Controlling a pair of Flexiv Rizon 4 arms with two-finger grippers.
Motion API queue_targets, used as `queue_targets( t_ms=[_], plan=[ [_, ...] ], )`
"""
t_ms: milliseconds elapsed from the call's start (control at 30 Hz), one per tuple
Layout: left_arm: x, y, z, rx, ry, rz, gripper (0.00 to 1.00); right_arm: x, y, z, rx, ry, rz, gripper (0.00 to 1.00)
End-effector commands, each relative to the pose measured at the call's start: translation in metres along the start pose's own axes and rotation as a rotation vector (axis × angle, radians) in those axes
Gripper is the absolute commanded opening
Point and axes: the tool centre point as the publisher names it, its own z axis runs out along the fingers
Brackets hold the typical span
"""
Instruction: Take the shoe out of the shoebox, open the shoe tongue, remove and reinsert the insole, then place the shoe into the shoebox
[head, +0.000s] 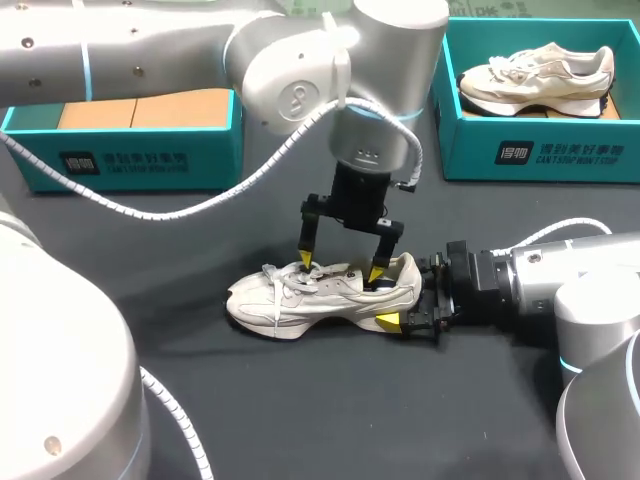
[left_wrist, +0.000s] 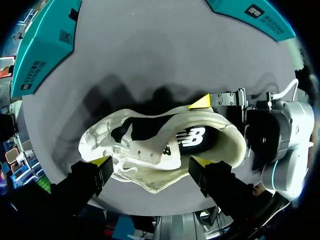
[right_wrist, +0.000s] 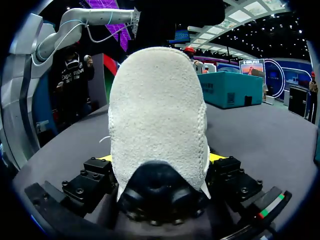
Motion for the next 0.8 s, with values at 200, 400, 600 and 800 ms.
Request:
queue_targets(
  t_ms=[200,400,600,800],
  plan=[
    [0.004,0.001,0.012,0.025,-0.023,-0.06,1.0,-0.001,-0.001,0.001,0.002,-0.003,0.0,0.0],
    [0.004,-0.006,0.02,0.027,-0.05,-0.096,1.0,-0.001,-0.001,0.001,0.002,-0.003,0.0,0.0],
    [0.006,-0.003,0.028,0.019,-0.106,-0.112,1.0,-0.001,-0.001,0.001,0.002,-0.003,0.0,0.0],
    [0.006,-0.003,0.029,0.027,-0.151,-0.144,1.0,-0.001,-0.001,0.001,0.002,-0.003,0.0,0.0]
  ],
)
